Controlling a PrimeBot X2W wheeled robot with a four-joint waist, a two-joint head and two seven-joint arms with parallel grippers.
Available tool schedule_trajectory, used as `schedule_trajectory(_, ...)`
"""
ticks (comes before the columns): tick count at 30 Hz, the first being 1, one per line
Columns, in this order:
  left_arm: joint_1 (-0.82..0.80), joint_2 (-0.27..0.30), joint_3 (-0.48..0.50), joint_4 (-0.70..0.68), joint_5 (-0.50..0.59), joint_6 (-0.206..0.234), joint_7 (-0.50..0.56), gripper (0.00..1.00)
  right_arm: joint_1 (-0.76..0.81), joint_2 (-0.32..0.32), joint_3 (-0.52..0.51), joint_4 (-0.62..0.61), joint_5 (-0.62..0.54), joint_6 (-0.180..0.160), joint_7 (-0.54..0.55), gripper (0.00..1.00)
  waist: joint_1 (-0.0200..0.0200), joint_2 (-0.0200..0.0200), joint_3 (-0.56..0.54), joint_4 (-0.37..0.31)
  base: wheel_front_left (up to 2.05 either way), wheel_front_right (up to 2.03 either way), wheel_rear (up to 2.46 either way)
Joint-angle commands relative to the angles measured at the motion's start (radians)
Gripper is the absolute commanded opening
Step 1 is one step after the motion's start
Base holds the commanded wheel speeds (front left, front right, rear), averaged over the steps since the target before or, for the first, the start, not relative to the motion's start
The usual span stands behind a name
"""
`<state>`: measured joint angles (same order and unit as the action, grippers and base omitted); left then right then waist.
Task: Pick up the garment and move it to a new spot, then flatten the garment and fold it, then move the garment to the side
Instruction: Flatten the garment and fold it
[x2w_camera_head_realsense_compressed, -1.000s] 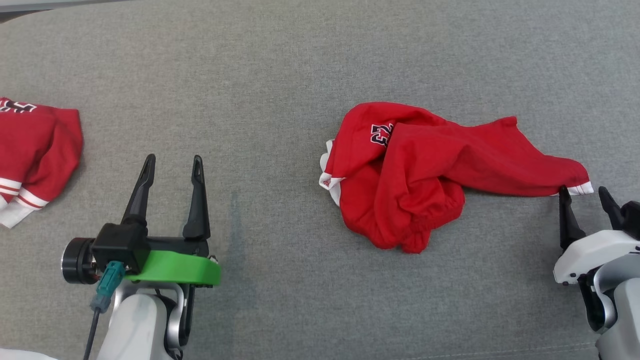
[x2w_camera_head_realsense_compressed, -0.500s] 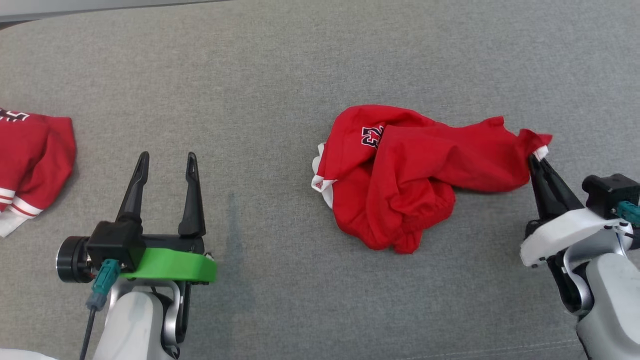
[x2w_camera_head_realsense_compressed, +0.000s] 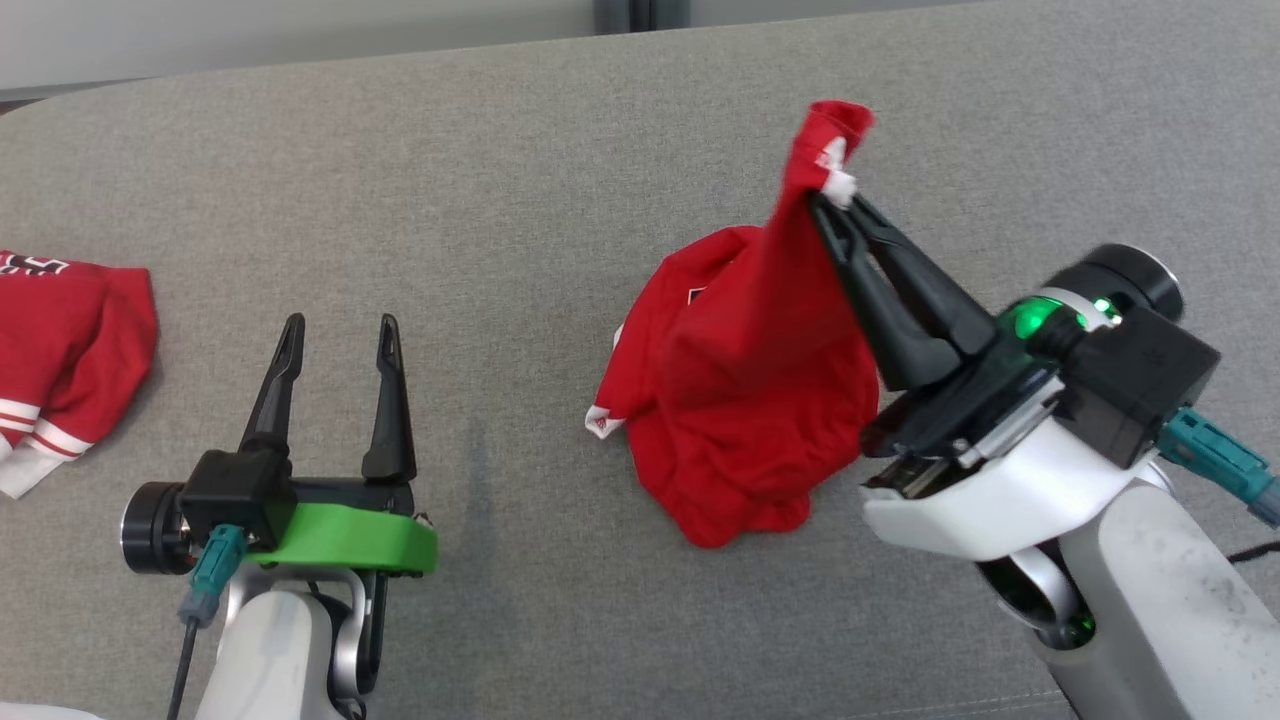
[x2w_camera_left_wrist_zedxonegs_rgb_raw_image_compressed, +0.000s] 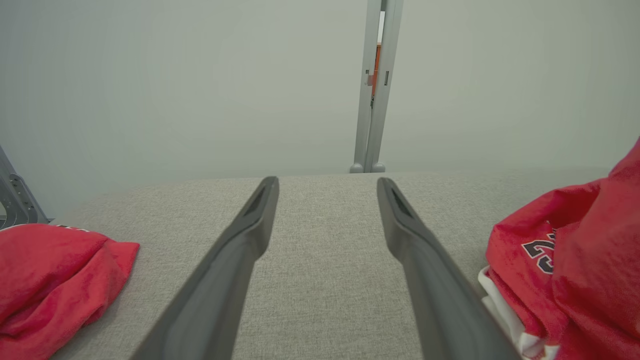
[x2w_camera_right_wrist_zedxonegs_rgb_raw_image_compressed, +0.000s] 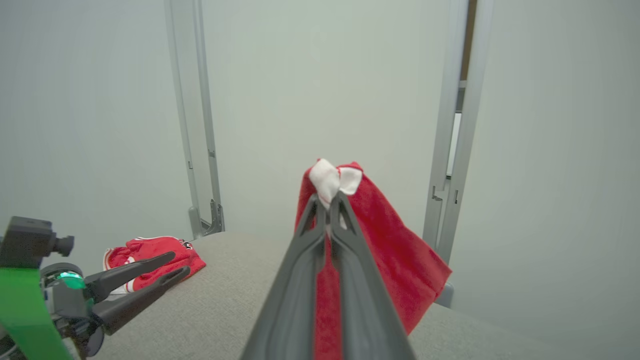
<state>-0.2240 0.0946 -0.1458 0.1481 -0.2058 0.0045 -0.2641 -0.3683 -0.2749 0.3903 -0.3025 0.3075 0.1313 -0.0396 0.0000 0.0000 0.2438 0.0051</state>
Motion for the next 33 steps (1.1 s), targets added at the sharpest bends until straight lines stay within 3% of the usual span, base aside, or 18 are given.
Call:
schedule_trajectory(1, 0.008, -0.001, 0.003, 0.001, -0.001, -0.003, 0.000, 1.00, -0.044, 0.012, 0.034, -0.018, 0.010, -0.001, -0.002, 0.00, 0.0000, 0.0000, -0.002, 0.000, 0.00, 0.00, 0.00)
schedule_trajectory(5, 0.010, -0.005, 0.000, 0.004, 0.000, -0.005, 0.000, 1.00, -0.205, 0.081, 0.158, -0.029, 0.021, -0.001, -0.021, 0.00, 0.0000, 0.0000, -0.007, -0.001, 0.00, 0.00, 0.00)
schedule_trajectory(9, 0.007, -0.009, -0.010, 0.010, 0.004, -0.013, 0.000, 1.00, -0.321, 0.149, 0.163, 0.025, 0.011, -0.001, -0.045, 0.00, 0.0000, 0.0000, -0.013, 0.009, 0.00, 0.00, 0.00)
schedule_trajectory(15, 0.002, -0.019, -0.025, 0.011, 0.002, -0.019, 0.000, 1.00, -0.282, 0.172, 0.033, 0.185, 0.006, -0.001, -0.039, 0.00, 0.0000, 0.0000, -0.011, 0.022, 0.00, 0.00, 0.00)
schedule_trajectory(27, -0.020, -0.028, -0.036, 0.015, 0.012, -0.029, 0.000, 1.00, -0.021, 0.092, -0.308, 0.582, 0.030, -0.001, -0.133, 0.00, 0.0000, 0.0000, 0.018, 0.007, 0.00, 0.00, 0.00)
schedule_trajectory(32, -0.022, -0.028, -0.033, 0.017, 0.017, -0.034, 0.000, 1.00, 0.008, 0.075, -0.391, 0.721, 0.050, -0.001, -0.183, 0.00, 0.0000, 0.0000, 0.023, 0.002, 0.00, 0.00, 0.00)
schedule_trajectory(33, -0.022, -0.029, -0.032, 0.016, 0.019, -0.035, 0.000, 1.00, 0.005, 0.076, -0.396, 0.746, 0.057, -0.001, -0.191, 0.16, 0.0000, 0.0000, 0.024, 0.001, 0.00, 0.00, 0.00)
